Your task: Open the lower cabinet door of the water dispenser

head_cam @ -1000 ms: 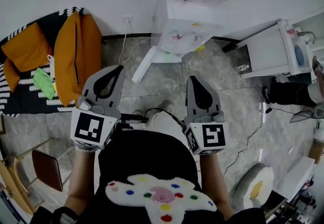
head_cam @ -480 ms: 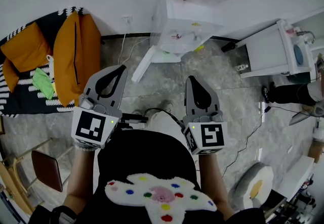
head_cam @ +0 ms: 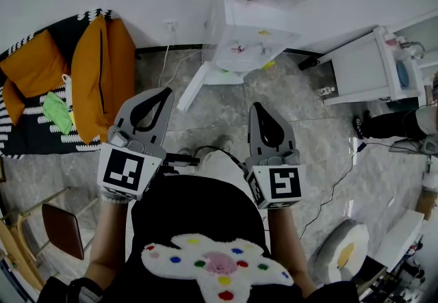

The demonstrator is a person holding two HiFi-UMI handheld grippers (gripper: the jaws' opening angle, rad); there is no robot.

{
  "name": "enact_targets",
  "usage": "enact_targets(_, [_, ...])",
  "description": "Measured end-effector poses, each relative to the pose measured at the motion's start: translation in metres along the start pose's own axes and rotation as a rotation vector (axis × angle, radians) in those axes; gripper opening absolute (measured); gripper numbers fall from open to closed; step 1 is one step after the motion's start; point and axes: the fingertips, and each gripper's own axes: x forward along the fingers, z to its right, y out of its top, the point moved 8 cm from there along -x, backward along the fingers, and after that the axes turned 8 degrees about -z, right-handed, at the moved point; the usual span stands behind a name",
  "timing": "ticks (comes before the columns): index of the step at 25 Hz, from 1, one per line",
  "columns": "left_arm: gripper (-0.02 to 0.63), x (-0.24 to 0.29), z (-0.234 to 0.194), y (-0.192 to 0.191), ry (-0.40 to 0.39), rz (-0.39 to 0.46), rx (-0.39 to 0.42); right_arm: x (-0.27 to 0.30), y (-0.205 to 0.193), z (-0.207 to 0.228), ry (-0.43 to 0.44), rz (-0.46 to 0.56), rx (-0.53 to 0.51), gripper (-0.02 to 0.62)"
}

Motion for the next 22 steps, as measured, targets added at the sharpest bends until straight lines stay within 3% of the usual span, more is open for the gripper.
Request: enact_targets(22, [0.014,0.0046,0.0009,0.0011,-0.018,0.024,0.007,0.0026,-0.0064,-0.0044,-0.003,-0.036,0.015,0.003])
